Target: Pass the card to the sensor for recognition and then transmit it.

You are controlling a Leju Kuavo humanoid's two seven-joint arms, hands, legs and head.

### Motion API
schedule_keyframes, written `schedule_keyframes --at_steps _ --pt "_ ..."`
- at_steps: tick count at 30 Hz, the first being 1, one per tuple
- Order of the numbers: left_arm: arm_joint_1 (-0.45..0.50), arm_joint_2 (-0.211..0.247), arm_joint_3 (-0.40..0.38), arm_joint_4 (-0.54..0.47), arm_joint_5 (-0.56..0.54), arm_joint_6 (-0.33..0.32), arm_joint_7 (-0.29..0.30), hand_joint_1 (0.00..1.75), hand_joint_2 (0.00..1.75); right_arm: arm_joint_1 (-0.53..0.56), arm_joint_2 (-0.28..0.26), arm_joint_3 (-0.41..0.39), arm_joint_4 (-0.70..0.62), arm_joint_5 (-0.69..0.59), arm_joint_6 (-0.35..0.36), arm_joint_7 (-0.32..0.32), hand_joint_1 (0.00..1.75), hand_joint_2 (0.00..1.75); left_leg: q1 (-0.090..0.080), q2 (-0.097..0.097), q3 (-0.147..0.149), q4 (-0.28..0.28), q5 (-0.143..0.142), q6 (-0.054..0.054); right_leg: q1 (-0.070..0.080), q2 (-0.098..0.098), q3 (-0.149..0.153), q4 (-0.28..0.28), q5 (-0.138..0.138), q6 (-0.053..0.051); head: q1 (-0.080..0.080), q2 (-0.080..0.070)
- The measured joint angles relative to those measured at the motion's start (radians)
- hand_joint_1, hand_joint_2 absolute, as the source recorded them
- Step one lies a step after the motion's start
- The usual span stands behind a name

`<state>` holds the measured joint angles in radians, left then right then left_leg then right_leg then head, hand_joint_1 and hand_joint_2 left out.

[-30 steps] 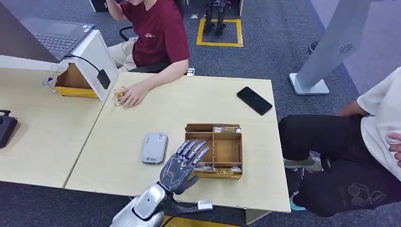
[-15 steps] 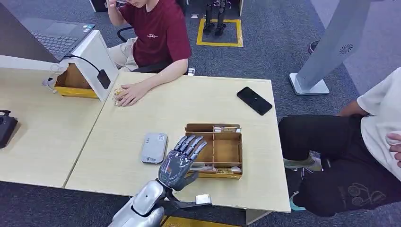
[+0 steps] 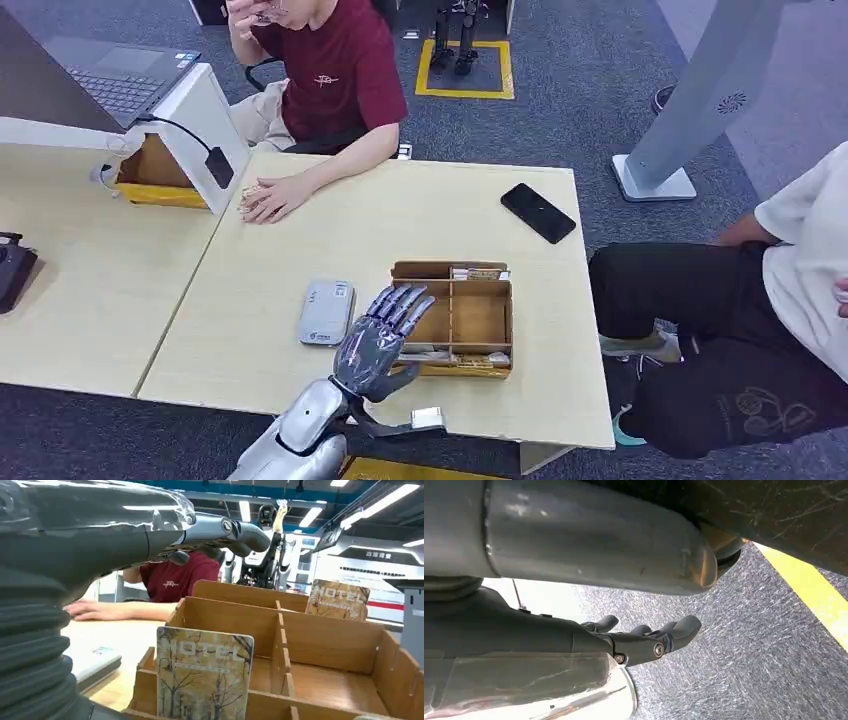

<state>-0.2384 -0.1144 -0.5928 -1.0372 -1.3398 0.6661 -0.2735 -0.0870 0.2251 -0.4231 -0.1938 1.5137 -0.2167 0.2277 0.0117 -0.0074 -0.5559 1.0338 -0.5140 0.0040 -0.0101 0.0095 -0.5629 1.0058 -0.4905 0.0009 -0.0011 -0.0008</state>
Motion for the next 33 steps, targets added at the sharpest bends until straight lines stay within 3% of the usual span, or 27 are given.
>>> schedule_keyframes --at_steps 25,26,27,29,33 --pt "0.008 0.008 0.000 -0.039 0.025 -0.031 -0.021 0.00 1.75 0.000 0.000 0.000 0.000 0.000 0.000 0.005 0.00 0.00 0.000 0.000 0.000 0.000 0.000 0.000 0.000 0.000 0.000 0.000 0.000 0.000 0.000 0.000" --pt "0.008 0.009 0.000 -0.039 0.027 -0.033 -0.021 0.07 1.75 0.000 0.000 0.000 0.000 0.000 0.000 0.005 0.00 0.00 0.000 0.000 0.000 0.000 0.000 0.000 0.000 0.000 0.000 0.000 0.000 0.000 0.000 0.000" --pt "0.008 0.009 0.000 -0.039 0.027 -0.037 -0.021 1.66 1.75 0.000 0.000 0.000 0.000 0.000 0.000 0.005 0.00 0.00 0.000 0.000 0.000 0.000 0.000 0.000 0.000 0.000 0.000 0.000 0.000 0.000 0.000 0.000" --pt "0.008 0.011 0.000 -0.039 0.030 -0.050 -0.021 1.75 1.75 0.000 0.000 0.000 0.000 0.000 0.000 0.005 0.00 0.00 0.000 0.000 0.000 0.000 0.000 0.000 0.000 0.000 0.000 0.000 0.000 0.000 0.000 0.000" --pt "0.008 0.019 0.000 -0.039 0.013 -0.064 -0.011 1.75 1.75 0.000 0.000 0.000 0.000 0.000 0.000 0.005 0.00 0.00 0.000 0.000 0.000 0.000 0.000 0.000 0.000 0.000 0.000 0.000 0.000 0.000 0.000 0.000"
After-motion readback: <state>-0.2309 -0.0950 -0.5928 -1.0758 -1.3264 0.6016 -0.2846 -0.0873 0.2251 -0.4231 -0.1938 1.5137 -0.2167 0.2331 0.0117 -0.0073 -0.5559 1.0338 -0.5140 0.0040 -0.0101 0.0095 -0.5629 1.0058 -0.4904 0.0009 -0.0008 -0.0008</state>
